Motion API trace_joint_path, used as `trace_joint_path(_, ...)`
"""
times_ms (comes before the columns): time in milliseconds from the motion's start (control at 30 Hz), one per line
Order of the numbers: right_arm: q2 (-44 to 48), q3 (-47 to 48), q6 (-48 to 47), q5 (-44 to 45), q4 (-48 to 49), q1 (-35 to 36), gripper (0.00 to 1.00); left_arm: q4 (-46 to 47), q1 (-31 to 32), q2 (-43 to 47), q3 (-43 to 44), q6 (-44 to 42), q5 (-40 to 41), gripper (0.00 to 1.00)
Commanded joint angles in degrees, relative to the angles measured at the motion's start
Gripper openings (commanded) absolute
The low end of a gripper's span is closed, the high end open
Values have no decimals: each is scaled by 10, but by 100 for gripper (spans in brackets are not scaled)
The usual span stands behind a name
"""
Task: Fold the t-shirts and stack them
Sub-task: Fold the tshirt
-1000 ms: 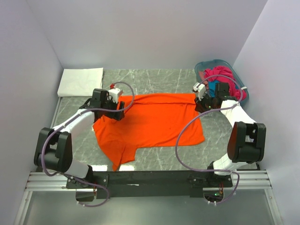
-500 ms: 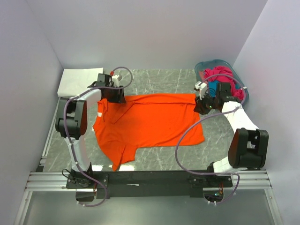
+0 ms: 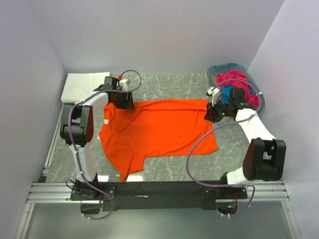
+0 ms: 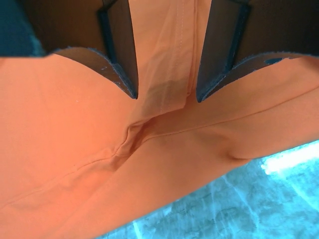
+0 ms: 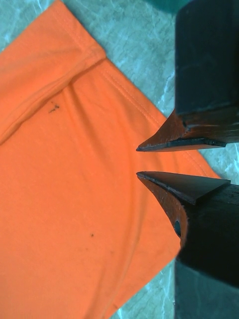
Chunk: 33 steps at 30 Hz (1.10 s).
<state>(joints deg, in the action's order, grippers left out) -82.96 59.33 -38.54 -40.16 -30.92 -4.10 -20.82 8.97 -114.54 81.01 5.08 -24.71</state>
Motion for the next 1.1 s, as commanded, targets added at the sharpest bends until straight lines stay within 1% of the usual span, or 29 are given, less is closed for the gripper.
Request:
trace_joint_path(0,2,-8,4,-14,0,2,30,-27,0,-17,34,-21,-30,55)
trace_joint_path(167,2,-9,2,-17,0,2,30,-55,0,-43,57,-34,-52,51)
trace_joint_path(300,5,-10,0,-18,0,2,30,-61,0,-46,57,-42,-57,45)
trace_joint_path(333,6,-11,1,-19,0,2,30,-62,0,-45,56,-43,-60,39)
trace_joint_path(367,7,-11,1,-19,-1,2,31,-63,0,-41,57,-42,-62,36)
trace_joint_path(400,6,-11,0,-19,-1,2,31,-63,0,-39,54,-42,-71,31)
trace_joint_path(500,7,-12,0,-19,0,2,31,-48,1,-19,45,-29,-83,25)
trace_joint_path(700,3,-14,-1,-18,1,2,31,-34,5,19,3,-24,-76,22)
trace_joint_path(867,1,-13,-2,-18,2,3,31,-24,13,44,-37,-23,-72,23)
trace_joint_path(1000,-3,-12,-2,-16,2,2,31,-14,39,56,-57,-16,-77,26)
trace_joint_path(1067,-5,-11,-2,-15,2,2,31,-15,53,55,-60,-12,-83,31)
